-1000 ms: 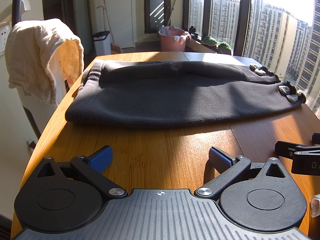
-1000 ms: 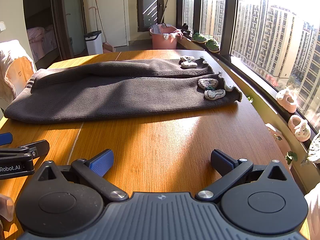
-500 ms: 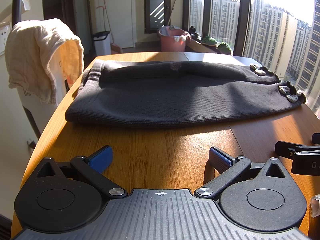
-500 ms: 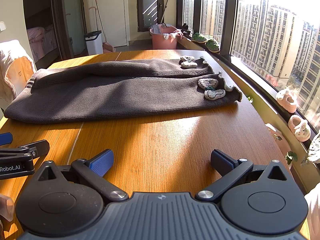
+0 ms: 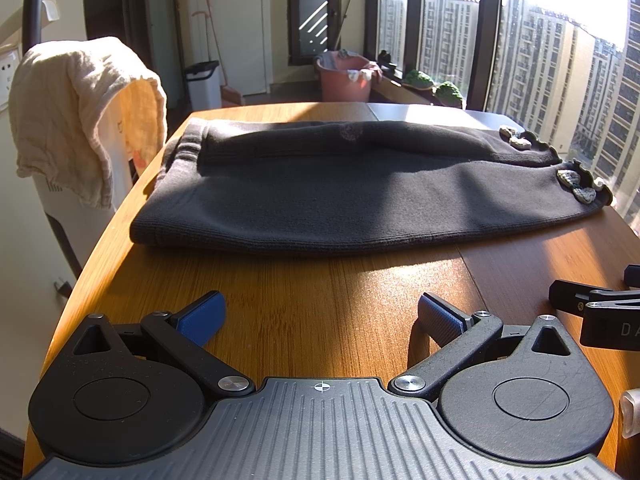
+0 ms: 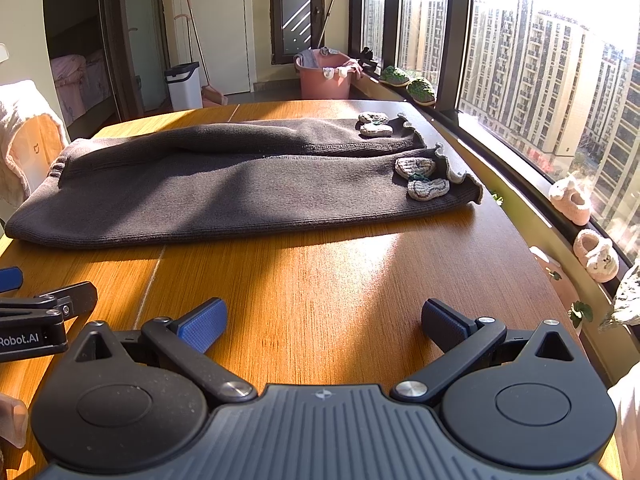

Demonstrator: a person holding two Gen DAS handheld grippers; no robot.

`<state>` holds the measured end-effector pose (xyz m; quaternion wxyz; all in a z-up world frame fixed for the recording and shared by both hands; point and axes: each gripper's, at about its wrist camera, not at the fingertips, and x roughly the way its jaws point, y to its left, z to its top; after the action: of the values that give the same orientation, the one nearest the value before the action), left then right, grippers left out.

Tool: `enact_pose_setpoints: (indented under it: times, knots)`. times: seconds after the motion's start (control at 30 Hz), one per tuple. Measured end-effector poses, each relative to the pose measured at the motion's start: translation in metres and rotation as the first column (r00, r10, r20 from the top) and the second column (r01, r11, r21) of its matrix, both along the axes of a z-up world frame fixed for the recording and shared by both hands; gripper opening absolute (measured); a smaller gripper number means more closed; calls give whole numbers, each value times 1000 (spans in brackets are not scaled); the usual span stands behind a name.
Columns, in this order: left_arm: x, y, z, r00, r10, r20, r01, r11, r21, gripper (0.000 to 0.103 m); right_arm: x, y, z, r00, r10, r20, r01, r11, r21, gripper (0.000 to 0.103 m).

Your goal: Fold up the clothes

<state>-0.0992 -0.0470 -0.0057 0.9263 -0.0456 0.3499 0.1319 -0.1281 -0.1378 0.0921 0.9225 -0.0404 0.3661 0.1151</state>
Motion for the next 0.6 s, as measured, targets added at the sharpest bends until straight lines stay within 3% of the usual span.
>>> enact_pose_setpoints:
  times: [0.6]
  knots:
    - [1, 1, 1, 1000, 3, -10, -3, 1000, -7, 103, 2, -1, 0, 1000, 11, 3, -11, 1000, 2, 103]
